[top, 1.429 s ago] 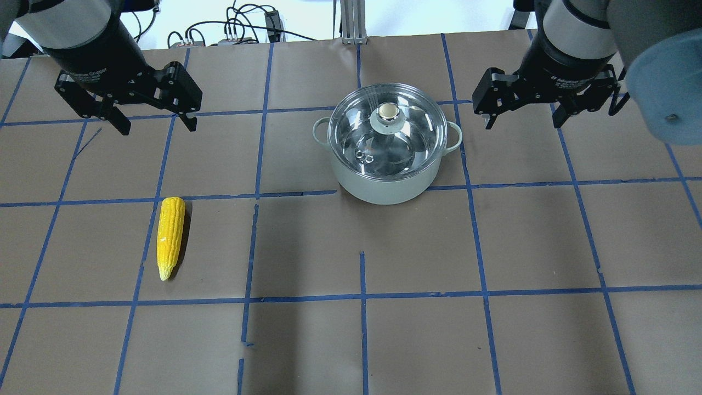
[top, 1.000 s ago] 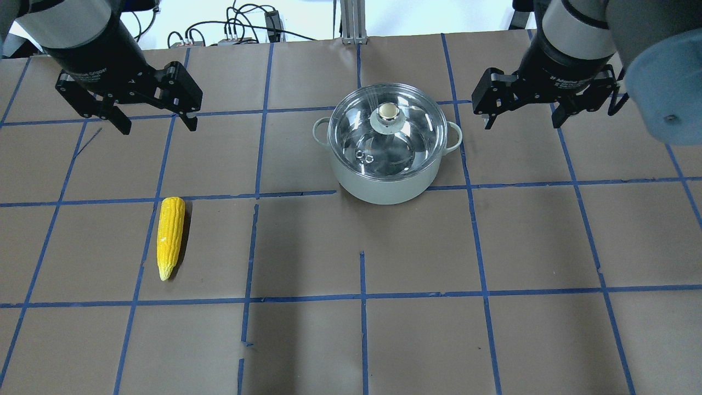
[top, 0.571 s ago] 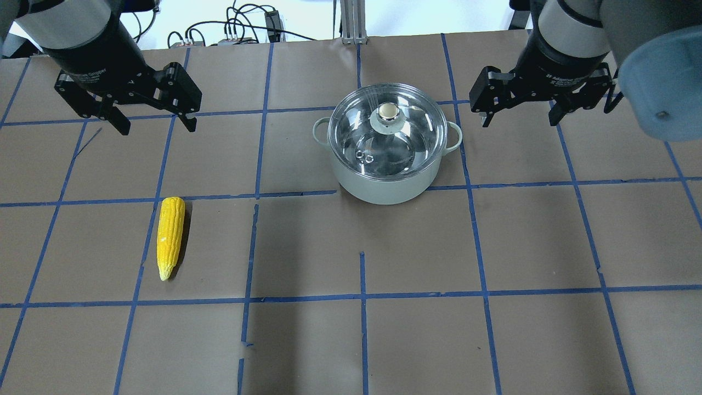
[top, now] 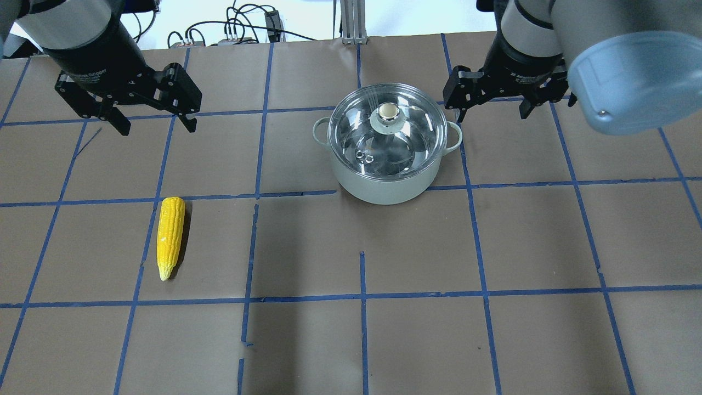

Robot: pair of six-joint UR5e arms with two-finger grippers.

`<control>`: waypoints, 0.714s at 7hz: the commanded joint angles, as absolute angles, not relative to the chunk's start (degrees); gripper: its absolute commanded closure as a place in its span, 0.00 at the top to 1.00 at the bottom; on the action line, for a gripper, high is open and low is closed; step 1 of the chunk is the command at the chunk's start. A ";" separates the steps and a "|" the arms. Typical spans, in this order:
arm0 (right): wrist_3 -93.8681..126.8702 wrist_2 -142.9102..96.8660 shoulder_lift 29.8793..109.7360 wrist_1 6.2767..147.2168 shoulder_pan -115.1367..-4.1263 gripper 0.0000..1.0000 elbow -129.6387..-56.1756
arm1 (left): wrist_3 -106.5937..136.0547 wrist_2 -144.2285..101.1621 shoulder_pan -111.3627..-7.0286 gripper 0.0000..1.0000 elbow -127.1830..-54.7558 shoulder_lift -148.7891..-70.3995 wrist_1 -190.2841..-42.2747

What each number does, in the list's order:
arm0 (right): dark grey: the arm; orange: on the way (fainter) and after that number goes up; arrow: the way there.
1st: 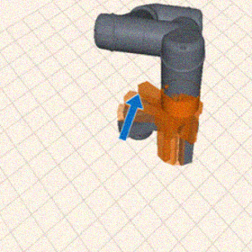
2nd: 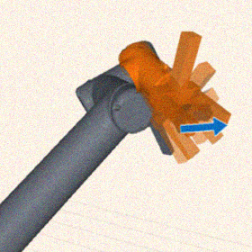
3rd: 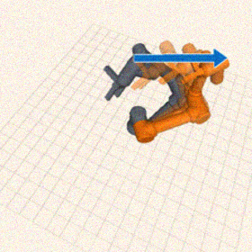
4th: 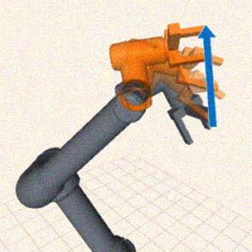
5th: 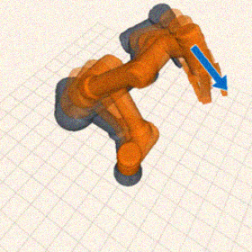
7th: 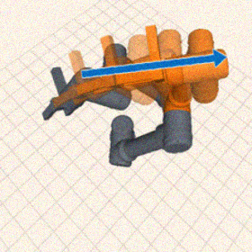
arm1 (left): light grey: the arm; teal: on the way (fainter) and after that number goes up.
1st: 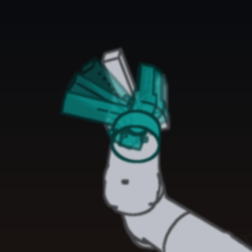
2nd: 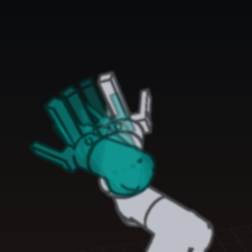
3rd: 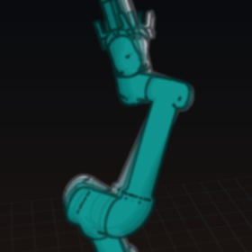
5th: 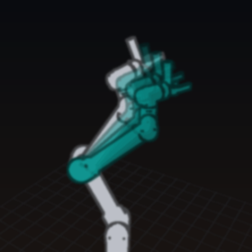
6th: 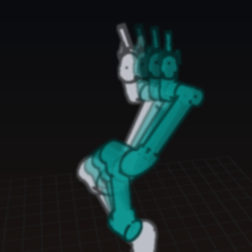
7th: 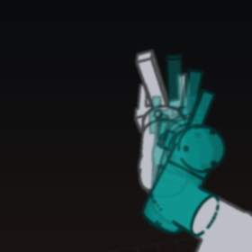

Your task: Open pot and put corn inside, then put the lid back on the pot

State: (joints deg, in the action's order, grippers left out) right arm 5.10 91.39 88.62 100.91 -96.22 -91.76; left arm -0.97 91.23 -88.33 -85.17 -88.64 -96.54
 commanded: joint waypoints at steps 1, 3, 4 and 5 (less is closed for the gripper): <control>5.10 91.32 83.52 104.59 -99.22 0.98 -89.67 | -0.97 91.23 -88.33 1.00 -85.17 -88.68 -96.42; 5.10 91.23 77.38 101.01 -99.40 0.99 -83.00 | -1.05 91.23 -88.24 1.00 -85.17 -88.68 -96.59; 5.18 90.97 75.17 98.81 -99.40 0.98 -81.14 | -1.05 91.23 -88.24 1.00 -85.17 -88.77 -96.59; 5.62 90.53 73.67 98.09 -99.49 0.98 -80.60 | -1.05 91.23 -88.24 1.00 -85.17 -88.77 -96.59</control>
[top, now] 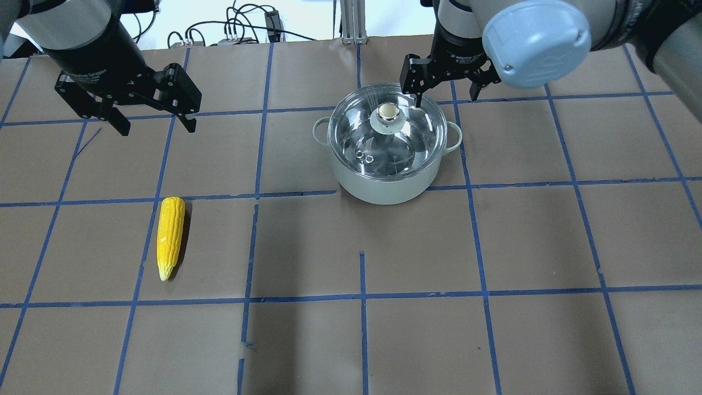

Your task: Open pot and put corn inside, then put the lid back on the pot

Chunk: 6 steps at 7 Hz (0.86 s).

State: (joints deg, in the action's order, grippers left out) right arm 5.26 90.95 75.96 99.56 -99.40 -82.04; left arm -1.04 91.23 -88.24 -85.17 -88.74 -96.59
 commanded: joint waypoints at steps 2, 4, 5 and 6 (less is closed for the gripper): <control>5.71 87.99 70.59 98.61 -100.54 0.97 -80.33 | -1.05 91.23 -88.16 1.00 -85.25 -88.77 -96.59; 6.15 88.67 66.38 98.87 -101.85 0.97 -76.40 | -1.05 91.23 -88.15 1.00 -85.25 -88.77 -96.59; 6.24 88.94 64.53 98.88 -102.91 0.96 -74.11 | -1.05 91.23 -88.15 1.00 -85.25 -88.77 -96.59; 6.50 88.95 63.55 98.88 -103.18 0.96 -72.26 | -0.97 91.23 -88.15 1.00 -85.17 -88.77 -96.59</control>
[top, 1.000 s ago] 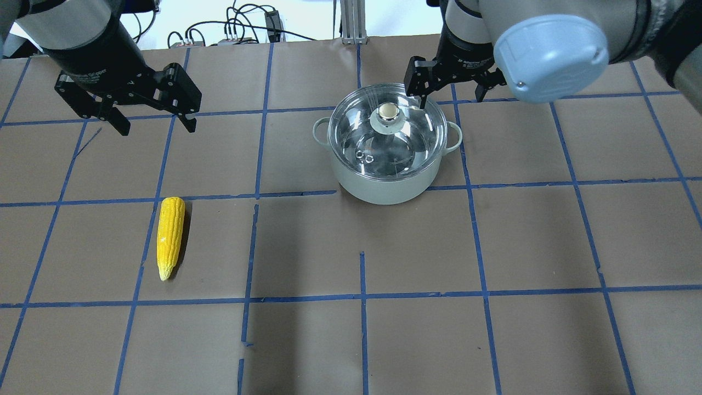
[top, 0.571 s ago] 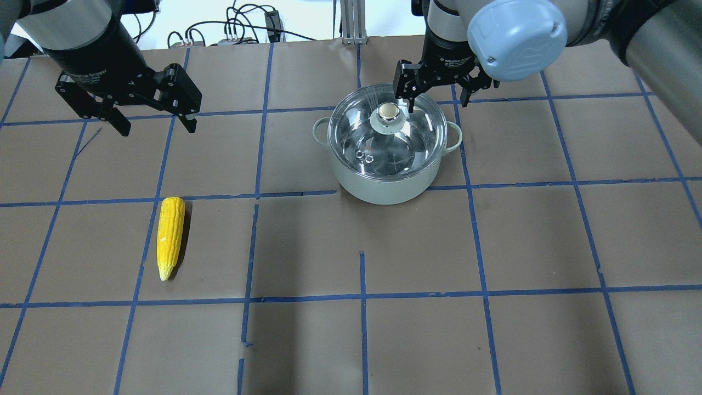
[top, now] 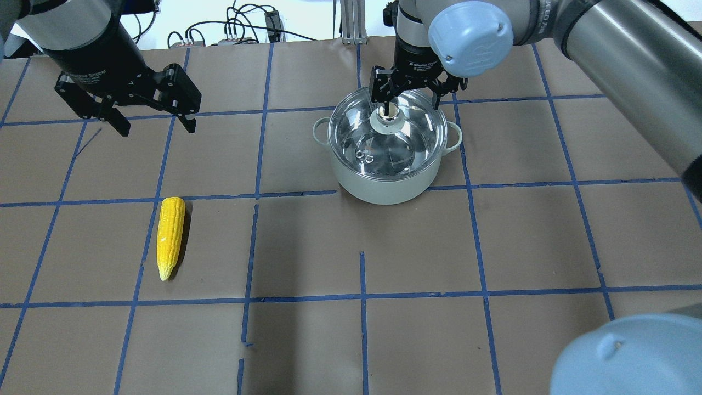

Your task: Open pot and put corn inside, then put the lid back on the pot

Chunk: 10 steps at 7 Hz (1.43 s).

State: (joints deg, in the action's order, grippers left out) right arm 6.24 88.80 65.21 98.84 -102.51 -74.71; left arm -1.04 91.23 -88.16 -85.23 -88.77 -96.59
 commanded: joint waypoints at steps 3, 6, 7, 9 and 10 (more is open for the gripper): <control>7.65 88.95 60.74 99.32 -103.53 0.94 -69.53 | -1.05 91.23 -88.15 1.00 -85.25 -88.68 -96.59; 8.44 89.12 60.47 101.60 -105.29 0.93 -71.54 | -1.05 91.23 -88.15 1.00 -85.25 -88.68 -96.59; 8.70 89.21 60.56 101.51 -105.38 0.92 -72.06 | -1.05 91.23 -88.15 1.00 -85.25 -88.68 -96.59; 8.53 89.30 61.17 101.43 -105.29 0.89 -74.00 | -1.05 91.23 -88.15 1.00 -85.17 -88.68 -96.59; 8.53 90.17 61.17 101.43 -105.29 0.88 -74.18 | -1.05 91.23 -88.15 1.00 -85.25 -88.68 -96.59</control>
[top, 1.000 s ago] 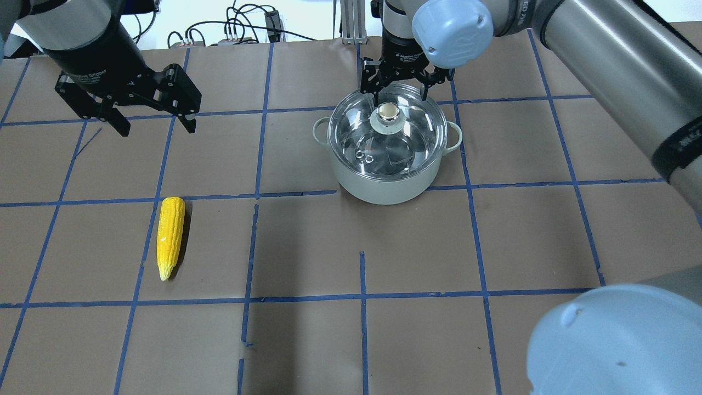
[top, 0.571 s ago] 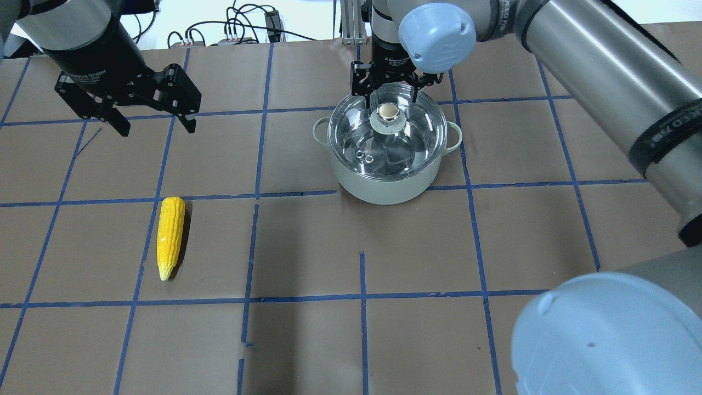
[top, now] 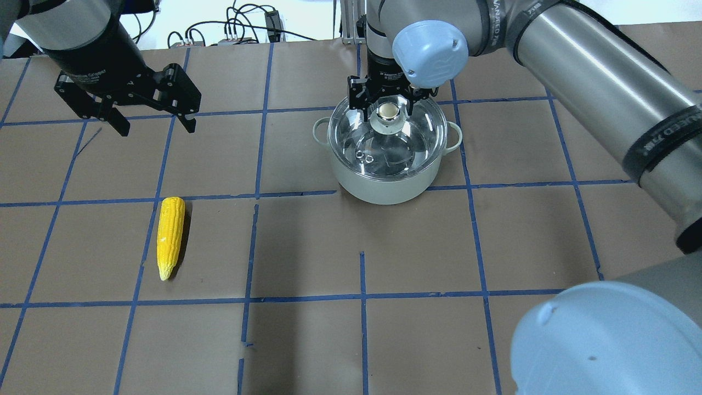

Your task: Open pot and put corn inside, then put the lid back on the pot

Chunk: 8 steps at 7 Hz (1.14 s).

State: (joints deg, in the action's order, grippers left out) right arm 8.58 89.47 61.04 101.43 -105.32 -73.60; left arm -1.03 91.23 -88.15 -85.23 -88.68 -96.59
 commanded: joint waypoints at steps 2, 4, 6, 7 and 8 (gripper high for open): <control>8.53 90.88 61.08 101.43 -105.29 0.80 -74.09 | -1.05 91.23 -88.07 1.00 -85.25 -88.68 -96.59; 8.53 90.88 61.08 101.34 -105.29 0.45 -73.39 | -1.05 91.23 -88.15 1.00 -85.25 -88.68 -96.59; 8.53 90.88 61.00 101.34 -105.29 0.28 -73.13 | -0.97 91.23 -88.15 1.00 -85.25 -88.68 -96.68; 8.53 90.88 60.91 101.34 -105.29 0.23 -72.95 | -1.05 91.23 -88.15 1.00 -85.25 -88.68 -96.59; 8.44 90.88 61.17 100.73 -105.21 0.23 -72.17 | -1.05 91.23 -88.15 1.00 -85.17 -88.68 -96.59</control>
State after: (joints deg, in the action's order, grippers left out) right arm 8.51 90.88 61.01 101.21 -105.27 -72.86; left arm -1.03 91.23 -88.15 -85.24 -88.68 -96.61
